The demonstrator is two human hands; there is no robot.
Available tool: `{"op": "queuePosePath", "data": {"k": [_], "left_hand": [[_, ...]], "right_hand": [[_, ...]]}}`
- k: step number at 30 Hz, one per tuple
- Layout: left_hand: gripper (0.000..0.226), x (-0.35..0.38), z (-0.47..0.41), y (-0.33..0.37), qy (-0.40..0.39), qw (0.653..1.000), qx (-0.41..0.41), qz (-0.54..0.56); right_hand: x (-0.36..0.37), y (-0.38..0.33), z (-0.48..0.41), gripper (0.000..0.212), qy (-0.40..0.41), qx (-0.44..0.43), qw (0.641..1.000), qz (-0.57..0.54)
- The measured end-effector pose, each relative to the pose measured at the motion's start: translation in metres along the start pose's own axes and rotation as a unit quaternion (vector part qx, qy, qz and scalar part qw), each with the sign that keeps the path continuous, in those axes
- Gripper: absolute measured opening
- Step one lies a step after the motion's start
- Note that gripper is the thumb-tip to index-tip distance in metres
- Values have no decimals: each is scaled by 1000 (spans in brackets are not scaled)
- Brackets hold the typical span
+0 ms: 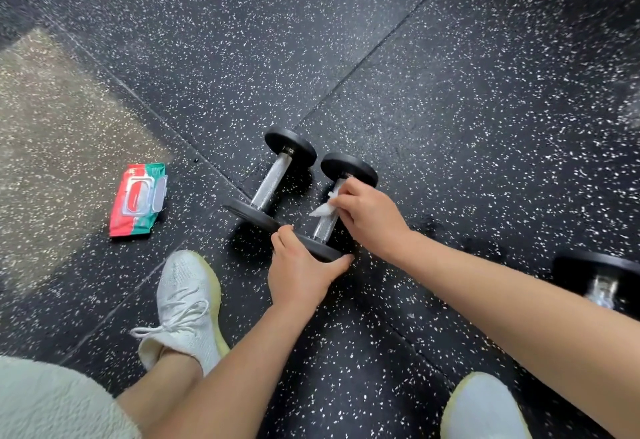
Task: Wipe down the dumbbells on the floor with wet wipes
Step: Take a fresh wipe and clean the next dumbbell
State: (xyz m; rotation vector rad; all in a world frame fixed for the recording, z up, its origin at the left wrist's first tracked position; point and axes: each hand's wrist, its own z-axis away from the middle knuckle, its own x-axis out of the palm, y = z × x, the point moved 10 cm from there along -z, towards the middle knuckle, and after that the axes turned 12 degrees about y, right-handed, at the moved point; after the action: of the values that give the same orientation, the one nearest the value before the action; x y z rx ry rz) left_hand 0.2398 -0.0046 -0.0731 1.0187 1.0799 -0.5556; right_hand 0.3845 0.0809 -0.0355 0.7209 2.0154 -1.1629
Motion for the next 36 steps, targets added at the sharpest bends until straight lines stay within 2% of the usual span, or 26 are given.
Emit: {"op": "queuePosePath", "data": {"k": [4, 6, 9, 11, 13, 18, 20, 24, 26, 30, 32, 36], "left_hand": [[122, 0, 1, 1, 3, 1000, 0, -3], [123, 0, 0, 0, 2, 1000, -1, 1], [124, 1, -1, 0, 3, 1000, 8, 15], [124, 1, 0, 0, 9, 1000, 9, 17], [123, 0, 1, -1, 15, 1000, 8, 13], [122, -1, 1, 0, 18, 1000, 13, 18], [122, 0, 1, 1, 18, 999, 17, 20], [122, 0, 1, 0, 18, 999, 22, 32], [121, 0, 2, 0, 20, 999, 24, 29], [121, 0, 2, 2, 23, 999, 26, 28], [123, 0, 0, 1, 16, 999, 25, 31], [124, 3, 2, -1, 20, 999, 32, 32]], "right_hand": [[-10, 20, -9, 13, 65, 96, 992, 55], [-4, 3, 2, 11, 49, 71, 995, 43], [11, -24, 22, 13, -40, -20, 999, -10], [11, -23, 18, 16, -47, -41, 998, -19], [5, -13, 6, 15, -17, -19, 1000, -2], [-8, 18, -11, 16, 56, 117, 991, 43], [-7, 7, -2, 12, 48, 90, 994, 35], [6, -29, 23, 10, -47, -21, 998, -22], [6, -21, 10, 9, -47, -15, 999, -16], [-6, 15, -22, 10, 35, 109, 993, -9], [2, -2, -14, 10, 23, 82, 996, -11], [19, -35, 18, 11, -68, -1, 995, -71]]}}
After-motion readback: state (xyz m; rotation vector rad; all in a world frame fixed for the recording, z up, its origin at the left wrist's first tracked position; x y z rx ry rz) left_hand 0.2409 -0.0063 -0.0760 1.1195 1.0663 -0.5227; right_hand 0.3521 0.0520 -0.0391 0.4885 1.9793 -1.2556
